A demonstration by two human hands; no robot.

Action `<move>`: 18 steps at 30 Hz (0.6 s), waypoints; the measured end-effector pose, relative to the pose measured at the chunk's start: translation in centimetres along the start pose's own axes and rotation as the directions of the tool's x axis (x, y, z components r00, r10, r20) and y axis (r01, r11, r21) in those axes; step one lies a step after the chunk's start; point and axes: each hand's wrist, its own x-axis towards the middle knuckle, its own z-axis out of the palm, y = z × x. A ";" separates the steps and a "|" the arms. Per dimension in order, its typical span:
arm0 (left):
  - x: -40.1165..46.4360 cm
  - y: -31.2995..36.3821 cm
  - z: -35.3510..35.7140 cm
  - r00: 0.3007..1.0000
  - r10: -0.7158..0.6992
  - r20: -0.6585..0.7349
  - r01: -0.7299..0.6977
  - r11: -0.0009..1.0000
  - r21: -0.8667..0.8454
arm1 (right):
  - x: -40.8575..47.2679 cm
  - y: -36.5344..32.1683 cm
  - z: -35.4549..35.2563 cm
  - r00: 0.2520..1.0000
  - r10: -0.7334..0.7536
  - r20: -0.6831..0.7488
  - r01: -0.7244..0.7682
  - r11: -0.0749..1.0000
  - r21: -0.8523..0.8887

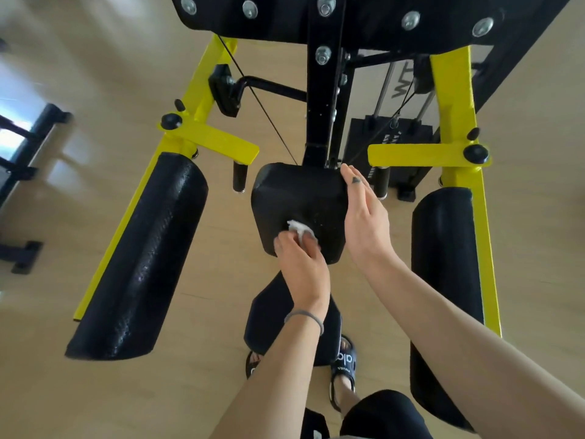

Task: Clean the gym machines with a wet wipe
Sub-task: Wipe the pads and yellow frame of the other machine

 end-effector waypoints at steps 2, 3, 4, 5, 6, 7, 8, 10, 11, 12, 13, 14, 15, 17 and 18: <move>-0.8 0.5 0.8 0.986 -0.135 0.101 0.145 0.985 -0.094 | 0.0 0.0 -0.2 1.000 0.000 0.021 0.000 1.000 -0.004; -1.0 1.5 0.9 0.989 -0.102 0.105 0.113 0.988 -0.107 | 0.1 -0.1 -0.5 0.999 0.010 0.032 -0.010 1.000 -0.008; -1.3 2.9 0.9 0.996 -0.033 0.086 0.043 0.993 -0.112 | 0.2 -0.3 -0.7 0.999 0.022 0.043 -0.021 1.000 -0.015; -1.5 4.3 0.8 0.997 0.049 0.054 -0.043 0.993 -0.111 | 0.4 -0.5 -1.1 0.998 0.036 0.054 -0.035 0.999 -0.027; -1.5 5.6 0.7 0.992 0.121 0.020 -0.118 0.987 -0.108 | 0.4 -0.7 -1.3 0.997 0.052 0.064 -0.050 0.998 -0.038; -1.5 6.5 0.7 0.985 0.175 -0.014 -0.175 0.980 -0.097 | 0.4 -0.9 -1.6 0.995 0.064 0.074 -0.061 0.997 -0.039; -1.3 7.0 0.8 0.977 0.208 -0.047 -0.212 0.973 -0.093 | 0.4 -1.0 -1.8 0.994 0.071 0.080 -0.069 0.997 -0.035; -1.3 6.8 1.0 0.965 0.242 -0.103 -0.251 0.964 -0.088 | 0.4 -1.0 -2.0 0.994 0.072 0.085 -0.069 0.997 -0.034; -1.5 6.3 1.2 0.962 0.242 -0.124 -0.254 0.963 -0.091 | 0.4 -0.9 -2.0 0.994 0.064 0.089 -0.061 0.998 -0.035; -1.8 5.3 1.6 0.968 0.216 -0.128 -0.229 0.969 -0.097 | 0.3 -0.7 -2.0 0.994 0.052 0.096 -0.050 0.998 -0.028; -2.1 4.1 2.0 0.981 0.160 -0.108 -0.170 0.981 -0.097 | 0.4 -0.5 -1.9 0.994 0.044 0.103 -0.043 0.999 -0.015; -2.5 2.9 2.3 0.994 0.077 -0.071 -0.084 0.992 -0.096 | 0.4 -0.3 -1.9 0.993 0.039 0.112 -0.039 0.999 0.002; -2.7 1.7 2.7 0.999 -0.030 -0.020 0.028 0.994 -0.106 | 0.5 -0.2 -1.9 0.992 0.036 0.123 -0.039 0.999 0.019; -2.9 0.2 3.1 0.961 -0.255 0.102 0.270 0.946 -0.178 | 0.6 0.0 -2.2 0.989 0.029 0.146 -0.033 0.999 0.026; -2.9 0.1 3.2 0.938 -0.319 0.135 0.342 0.917 -0.206 | 0.7 0.0 -2.3 0.988 0.019 0.155 -0.020 1.000 0.007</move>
